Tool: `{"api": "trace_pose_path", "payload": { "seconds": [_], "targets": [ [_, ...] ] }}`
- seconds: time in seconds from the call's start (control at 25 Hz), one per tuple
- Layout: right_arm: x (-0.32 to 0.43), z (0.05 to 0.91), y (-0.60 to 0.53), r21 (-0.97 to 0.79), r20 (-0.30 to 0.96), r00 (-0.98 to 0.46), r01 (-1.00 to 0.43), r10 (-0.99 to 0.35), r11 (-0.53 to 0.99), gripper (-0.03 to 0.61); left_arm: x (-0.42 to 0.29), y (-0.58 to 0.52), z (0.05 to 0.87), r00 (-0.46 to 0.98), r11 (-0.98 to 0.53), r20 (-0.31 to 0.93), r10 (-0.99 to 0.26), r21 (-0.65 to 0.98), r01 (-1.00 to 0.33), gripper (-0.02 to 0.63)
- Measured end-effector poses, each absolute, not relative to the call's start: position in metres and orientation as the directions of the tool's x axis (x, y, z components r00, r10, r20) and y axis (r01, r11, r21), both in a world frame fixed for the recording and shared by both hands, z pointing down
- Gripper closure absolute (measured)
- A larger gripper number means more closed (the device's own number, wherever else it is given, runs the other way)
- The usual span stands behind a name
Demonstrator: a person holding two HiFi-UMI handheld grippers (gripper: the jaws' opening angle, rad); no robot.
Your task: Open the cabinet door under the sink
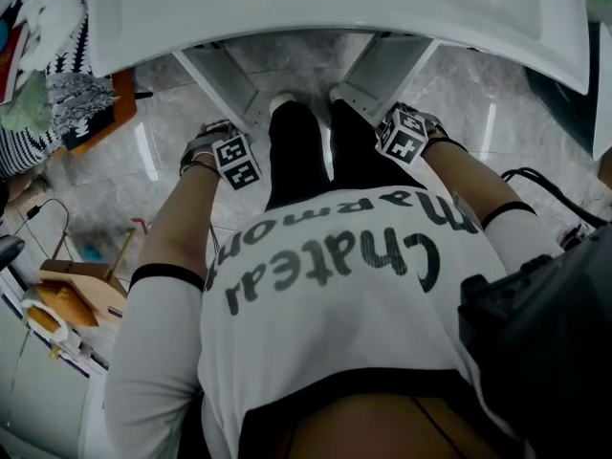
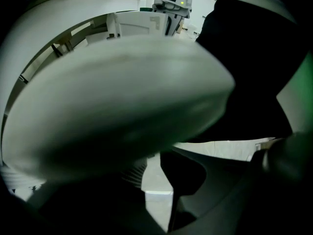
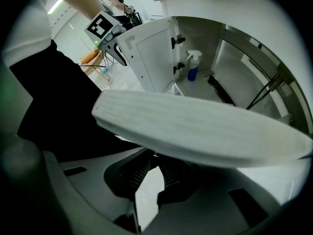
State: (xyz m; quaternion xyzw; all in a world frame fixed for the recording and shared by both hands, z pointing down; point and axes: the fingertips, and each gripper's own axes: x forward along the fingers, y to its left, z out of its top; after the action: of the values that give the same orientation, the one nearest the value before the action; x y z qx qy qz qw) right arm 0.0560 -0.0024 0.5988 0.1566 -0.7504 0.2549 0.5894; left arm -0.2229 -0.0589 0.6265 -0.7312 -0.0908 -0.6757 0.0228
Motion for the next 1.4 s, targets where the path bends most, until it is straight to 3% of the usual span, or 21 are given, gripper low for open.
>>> {"api": "trace_pose_path", "payload": {
  "seconds": [0.8,1.4],
  "targets": [
    [0.135,0.607,0.051,-0.158,0.987,-0.068,-0.472,0.143,0.867,0.523,-0.278,-0.057,0.626,0.01,-0.964,0.997,0.081,0.076,0.256,0.551],
    [0.162,0.611,0.061,-0.094,0.995,-0.034,-0.479,0.089,0.872,0.511,-0.356,-0.073,0.624,-0.096,-0.912,0.992,0.082,0.113,0.394,0.548]
  ]
}}
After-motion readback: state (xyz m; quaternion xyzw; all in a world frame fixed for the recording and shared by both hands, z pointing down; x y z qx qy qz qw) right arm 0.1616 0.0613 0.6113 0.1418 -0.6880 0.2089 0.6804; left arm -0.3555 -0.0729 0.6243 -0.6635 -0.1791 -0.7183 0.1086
